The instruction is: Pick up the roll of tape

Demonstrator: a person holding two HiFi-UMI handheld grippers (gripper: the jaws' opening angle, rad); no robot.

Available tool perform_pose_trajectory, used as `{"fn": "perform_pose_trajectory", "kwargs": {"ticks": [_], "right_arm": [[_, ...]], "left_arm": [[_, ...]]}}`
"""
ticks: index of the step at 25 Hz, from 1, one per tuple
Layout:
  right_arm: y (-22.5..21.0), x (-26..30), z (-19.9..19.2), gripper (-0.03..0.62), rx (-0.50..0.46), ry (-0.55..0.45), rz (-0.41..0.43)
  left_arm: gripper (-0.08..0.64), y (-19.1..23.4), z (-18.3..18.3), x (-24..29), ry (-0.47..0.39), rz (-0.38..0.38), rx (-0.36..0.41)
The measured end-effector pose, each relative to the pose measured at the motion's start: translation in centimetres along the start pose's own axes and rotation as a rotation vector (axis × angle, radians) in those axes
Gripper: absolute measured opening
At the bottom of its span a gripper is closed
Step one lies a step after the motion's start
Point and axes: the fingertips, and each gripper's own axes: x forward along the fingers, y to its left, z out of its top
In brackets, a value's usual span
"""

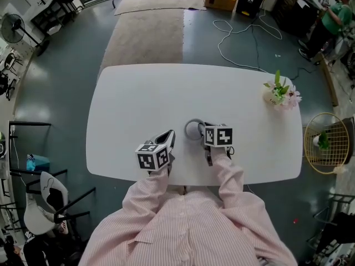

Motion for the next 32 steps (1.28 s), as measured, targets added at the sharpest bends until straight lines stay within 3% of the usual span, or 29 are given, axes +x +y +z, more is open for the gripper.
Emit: {"fn": "perform_pose_trajectory", "kwargs": {"ticks": [5, 21, 32], "right_arm": [[2.0, -1.8, 2.2, 0.097, -0.034, -0.154, 0.07], [4.9, -9.6, 6.0, 0.097, -0.108, -0.502, 0.139], [6.9, -16.0, 8.3, 0.097, -0.145, -0.718, 0.169]], "left_arm": [[0.002, -0.6, 1.2, -1.1, -0.037, -0.014, 0.028], [0.002, -4.0, 6.7, -5.5, -0.206, -0.051, 0.189], [0.002, -5.5, 10.1, -9.5, -0.335, -0.056, 0.241]]}}
